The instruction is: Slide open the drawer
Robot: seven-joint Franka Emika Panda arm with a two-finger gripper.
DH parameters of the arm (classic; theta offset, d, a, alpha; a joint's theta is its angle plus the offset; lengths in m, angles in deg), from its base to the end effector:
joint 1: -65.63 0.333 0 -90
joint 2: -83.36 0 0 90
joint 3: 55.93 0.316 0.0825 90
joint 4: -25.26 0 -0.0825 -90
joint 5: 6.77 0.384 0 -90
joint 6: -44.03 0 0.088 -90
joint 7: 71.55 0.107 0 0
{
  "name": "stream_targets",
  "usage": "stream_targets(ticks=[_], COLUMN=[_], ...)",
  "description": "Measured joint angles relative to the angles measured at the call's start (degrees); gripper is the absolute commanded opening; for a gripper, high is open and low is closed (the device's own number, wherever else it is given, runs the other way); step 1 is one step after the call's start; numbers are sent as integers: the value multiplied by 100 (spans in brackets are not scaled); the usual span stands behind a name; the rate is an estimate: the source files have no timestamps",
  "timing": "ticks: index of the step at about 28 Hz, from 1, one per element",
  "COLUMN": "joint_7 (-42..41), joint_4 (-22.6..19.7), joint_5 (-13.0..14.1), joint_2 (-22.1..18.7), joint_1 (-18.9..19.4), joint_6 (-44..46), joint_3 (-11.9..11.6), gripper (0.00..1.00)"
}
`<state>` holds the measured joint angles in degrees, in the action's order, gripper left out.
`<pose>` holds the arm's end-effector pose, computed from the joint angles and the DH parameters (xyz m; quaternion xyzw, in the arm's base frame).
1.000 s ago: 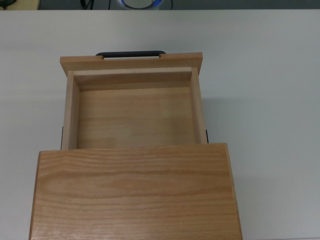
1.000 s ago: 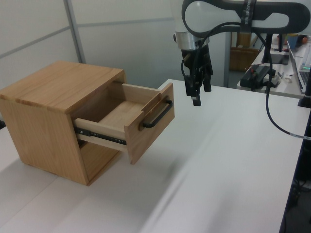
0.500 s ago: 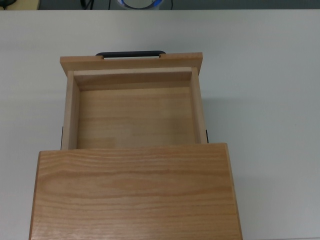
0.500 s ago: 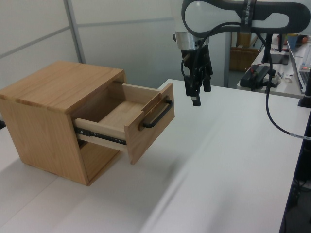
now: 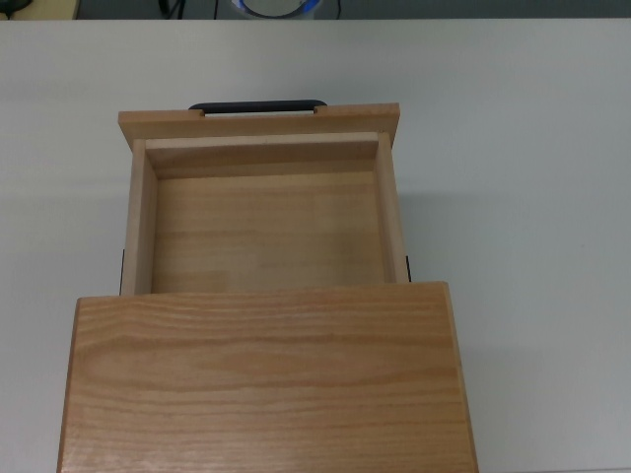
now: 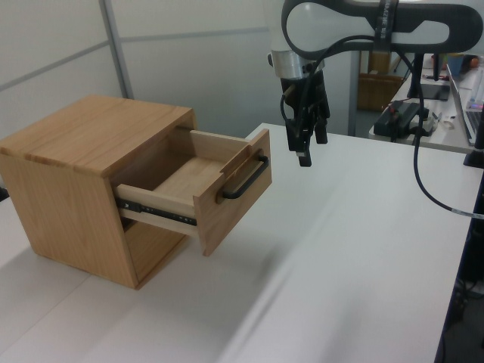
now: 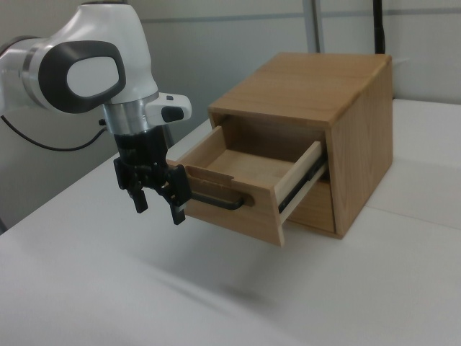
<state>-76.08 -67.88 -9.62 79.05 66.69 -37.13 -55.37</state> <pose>0.5136 0.0088 0.6270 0.9961 0.0513 -0.0675 0.0234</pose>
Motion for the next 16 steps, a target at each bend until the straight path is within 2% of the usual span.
stream_targets(ticks=[16], joint_7=[58], joint_4=[118], joint_5=[0], joint_2=[94], joint_1=[1], joint_6=[0], joint_3=[12], gripper=[100])
